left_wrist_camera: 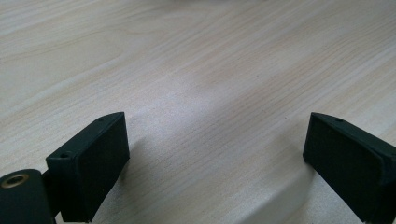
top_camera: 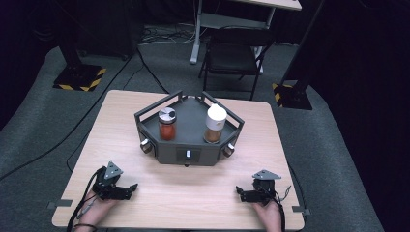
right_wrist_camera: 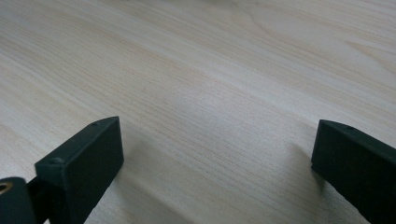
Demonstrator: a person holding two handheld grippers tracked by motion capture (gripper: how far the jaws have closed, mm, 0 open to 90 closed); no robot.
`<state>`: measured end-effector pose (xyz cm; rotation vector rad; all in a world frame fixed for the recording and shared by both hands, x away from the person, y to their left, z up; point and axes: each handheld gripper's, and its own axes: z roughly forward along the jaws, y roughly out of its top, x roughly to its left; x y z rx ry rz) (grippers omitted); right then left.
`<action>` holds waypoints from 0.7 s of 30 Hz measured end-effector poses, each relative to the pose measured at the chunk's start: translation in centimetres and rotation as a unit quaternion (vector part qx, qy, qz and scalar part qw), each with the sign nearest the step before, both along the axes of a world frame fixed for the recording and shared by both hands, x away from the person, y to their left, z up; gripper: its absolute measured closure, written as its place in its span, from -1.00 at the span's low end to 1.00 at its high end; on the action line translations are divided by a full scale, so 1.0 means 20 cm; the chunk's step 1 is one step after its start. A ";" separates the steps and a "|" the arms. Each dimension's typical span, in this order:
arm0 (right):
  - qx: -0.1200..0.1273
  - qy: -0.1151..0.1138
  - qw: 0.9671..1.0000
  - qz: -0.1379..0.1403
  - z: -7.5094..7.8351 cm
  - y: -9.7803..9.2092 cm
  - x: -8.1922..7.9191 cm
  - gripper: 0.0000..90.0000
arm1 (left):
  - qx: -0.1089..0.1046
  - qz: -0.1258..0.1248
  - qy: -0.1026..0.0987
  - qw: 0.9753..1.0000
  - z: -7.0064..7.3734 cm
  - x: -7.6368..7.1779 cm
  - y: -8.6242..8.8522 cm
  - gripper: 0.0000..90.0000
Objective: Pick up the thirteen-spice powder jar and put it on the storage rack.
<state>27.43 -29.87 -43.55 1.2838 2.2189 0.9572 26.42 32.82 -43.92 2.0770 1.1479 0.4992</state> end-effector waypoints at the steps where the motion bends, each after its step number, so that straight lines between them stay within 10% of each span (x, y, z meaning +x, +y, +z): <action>1: 0.000 0.000 1.000 0.000 0.00 0.00 0.00 -0.97 | 0.000 0.000 0.000 1.000 0.00 0.00 0.00 -0.86; 21: -0.001 0.002 1.000 -0.004 0.00 0.01 0.01 -1.00 | 0.002 0.002 0.001 1.000 0.00 0.00 0.00 -0.87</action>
